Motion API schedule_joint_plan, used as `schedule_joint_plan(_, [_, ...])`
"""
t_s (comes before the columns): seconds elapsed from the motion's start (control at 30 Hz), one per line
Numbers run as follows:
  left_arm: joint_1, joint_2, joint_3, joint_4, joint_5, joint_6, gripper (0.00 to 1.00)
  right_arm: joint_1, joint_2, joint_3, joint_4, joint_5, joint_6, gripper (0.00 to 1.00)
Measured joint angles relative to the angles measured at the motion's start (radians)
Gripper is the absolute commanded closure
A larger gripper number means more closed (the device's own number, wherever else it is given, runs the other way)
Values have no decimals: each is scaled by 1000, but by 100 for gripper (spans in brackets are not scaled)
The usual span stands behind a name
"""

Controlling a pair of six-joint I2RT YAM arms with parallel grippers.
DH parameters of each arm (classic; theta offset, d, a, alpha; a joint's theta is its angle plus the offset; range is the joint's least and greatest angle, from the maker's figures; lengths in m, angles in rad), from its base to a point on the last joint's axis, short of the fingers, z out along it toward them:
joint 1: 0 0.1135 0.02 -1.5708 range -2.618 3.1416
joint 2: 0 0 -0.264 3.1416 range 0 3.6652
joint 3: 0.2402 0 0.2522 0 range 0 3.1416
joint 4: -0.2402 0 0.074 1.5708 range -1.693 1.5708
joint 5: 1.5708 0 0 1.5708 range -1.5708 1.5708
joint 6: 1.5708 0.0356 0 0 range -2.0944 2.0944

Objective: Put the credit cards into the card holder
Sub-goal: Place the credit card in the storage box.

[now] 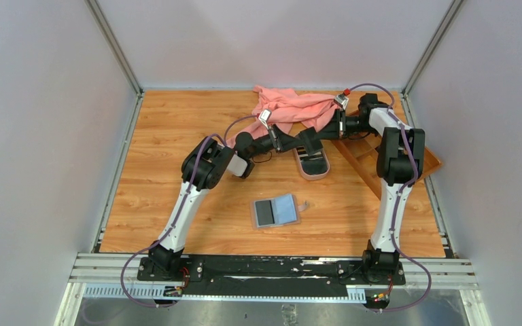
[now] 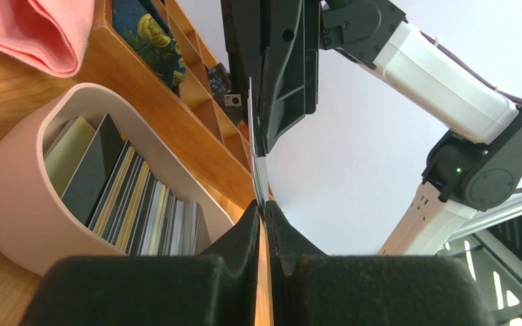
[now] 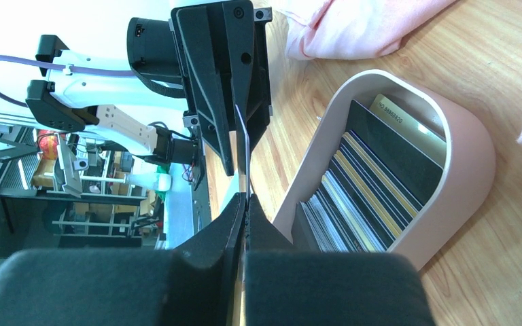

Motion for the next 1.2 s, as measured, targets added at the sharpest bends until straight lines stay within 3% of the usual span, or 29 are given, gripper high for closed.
schedule_joint_plan(0.9, [15, 10, 6, -33, -11, -5, 100, -49, 0, 2, -7, 11, -25, 100])
schedule_joint_plan(1.2, [15, 8, -1, -177, -31, 68, 100, -61, 0, 2, -7, 13, -43, 100])
